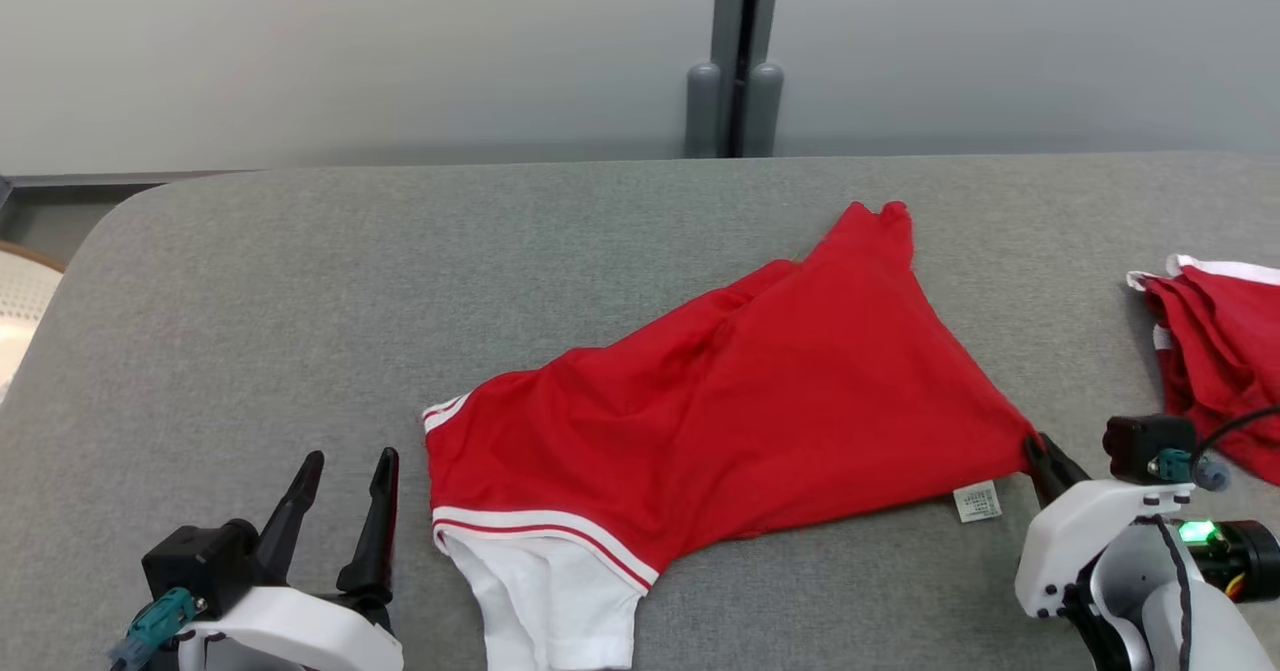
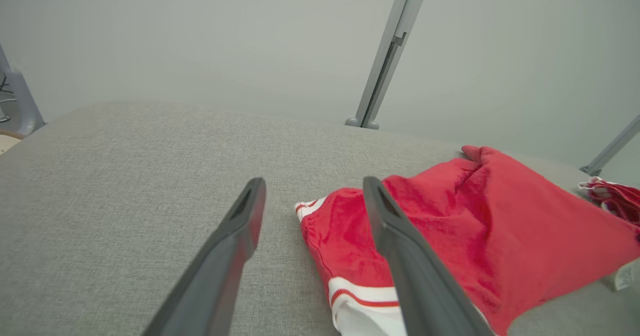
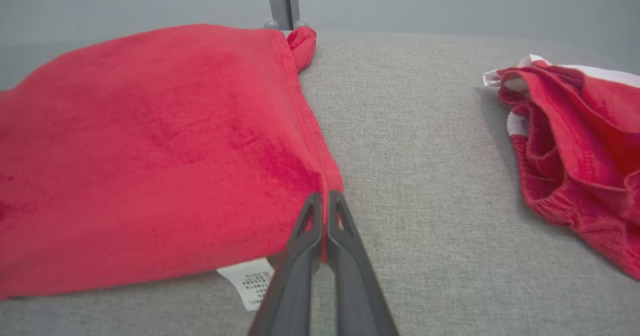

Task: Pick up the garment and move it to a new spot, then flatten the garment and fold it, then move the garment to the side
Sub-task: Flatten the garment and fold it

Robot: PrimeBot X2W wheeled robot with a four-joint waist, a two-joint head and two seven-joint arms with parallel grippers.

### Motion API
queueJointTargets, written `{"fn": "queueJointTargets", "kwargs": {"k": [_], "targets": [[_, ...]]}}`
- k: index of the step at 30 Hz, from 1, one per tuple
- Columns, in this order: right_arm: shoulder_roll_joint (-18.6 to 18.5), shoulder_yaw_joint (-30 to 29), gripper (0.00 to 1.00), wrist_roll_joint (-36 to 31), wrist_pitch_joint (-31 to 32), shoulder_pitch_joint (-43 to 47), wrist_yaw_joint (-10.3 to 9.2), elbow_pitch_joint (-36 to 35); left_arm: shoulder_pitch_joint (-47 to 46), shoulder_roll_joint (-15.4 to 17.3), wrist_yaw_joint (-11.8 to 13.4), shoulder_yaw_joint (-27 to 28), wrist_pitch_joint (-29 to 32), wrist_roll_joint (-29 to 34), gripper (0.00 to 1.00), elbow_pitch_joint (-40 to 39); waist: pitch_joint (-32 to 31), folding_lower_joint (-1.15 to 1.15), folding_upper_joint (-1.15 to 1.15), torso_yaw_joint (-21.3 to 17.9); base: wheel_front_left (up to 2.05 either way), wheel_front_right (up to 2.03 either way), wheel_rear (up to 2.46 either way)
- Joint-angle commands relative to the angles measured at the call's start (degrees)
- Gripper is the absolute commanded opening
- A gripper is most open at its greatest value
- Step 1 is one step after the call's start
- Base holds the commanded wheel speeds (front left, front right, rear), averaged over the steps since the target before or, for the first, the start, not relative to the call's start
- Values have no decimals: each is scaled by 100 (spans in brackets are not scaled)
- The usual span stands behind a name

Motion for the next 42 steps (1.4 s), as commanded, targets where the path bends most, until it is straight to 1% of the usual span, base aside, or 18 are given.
{"fn": "queueJointTargets", "kwargs": {"k": [1, 4, 5, 6, 7, 10, 14, 17, 21, 25, 30, 35, 42], "targets": [[-76, 8, 0, 49, 104, 147, -2, -139, 14, 15, 26, 11, -29, -18, 100, 7, -53, 0, 0, -168, 0, 0, 0], [-136, 2, 0, 102, 433, 463, -2, -524, 27, 15, 46, 6, -30, -25, 100, 18, -58, 0, 0, -322, 0, 0, 0], [-137, -11, 20, 100, 525, 560, -2, -626, 32, 18, 48, 4, -31, -28, 100, 23, -64, 0, 0, -364, 0, 0, 0], [-137, -9, 47, 94, 604, 646, -2, -719, 37, 28, 46, 7, -27, -31, 100, 29, -70, 0, 0, -398, 0, 0, 0], [-127, -19, 100, 112, 656, 706, -2, -796, 32, 36, 43, 6, -21, -32, 100, 32, -71, 0, 0, -422, 0, 0, 0], [-75, -41, 100, 138, 746, 846, -2, -989, 10, 59, 52, 8, -10, -42, 100, 38, -93, 0, 0, -474, 0, 0, 0], [28, -128, 100, 138, 389, 942, -2, -1375, 30, 107, 76, 39, -67, -25, 100, 4, -145, 0, 0, -507, 0, 0, 0], [122, -115, 100, 165, -48, 949, -2, -1648, 81, 131, 91, 58, -100, -37, 100, -20, -187, 0, 0, -511, 0, 0, 0], [222, -94, 100, 149, -826, 906, -2, -1825, 110, 143, 111, 90, -176, -13, 100, -75, -258, 0, 0, -471, 0, 0, 0], [323, -71, 100, 141, -1553, 899, -2, -1859, 146, 148, 148, 140, -277, 5, 100, -149, -339, 0, 0, -417, 0, 0, 0], [376, -169, 100, 66, -2199, 918, -2, -1823, 203, 159, 242, 327, -509, 135, 100, -361, -431, 0, 0, -374, 0, 0, 0], [406, -390, 100, -31, -2369, 941, -2, -1925, 337, 127, 320, 513, -608, 255, 100, -554, -492, 0, 0, -395, 0, 0, 0], [417, -434, 100, -85, -2410, 917, -2, -1889, 466, 91, 333, 564, -637, 329, 100, -629, -533, 0, 0, -432, 0, 0, 0]]}}
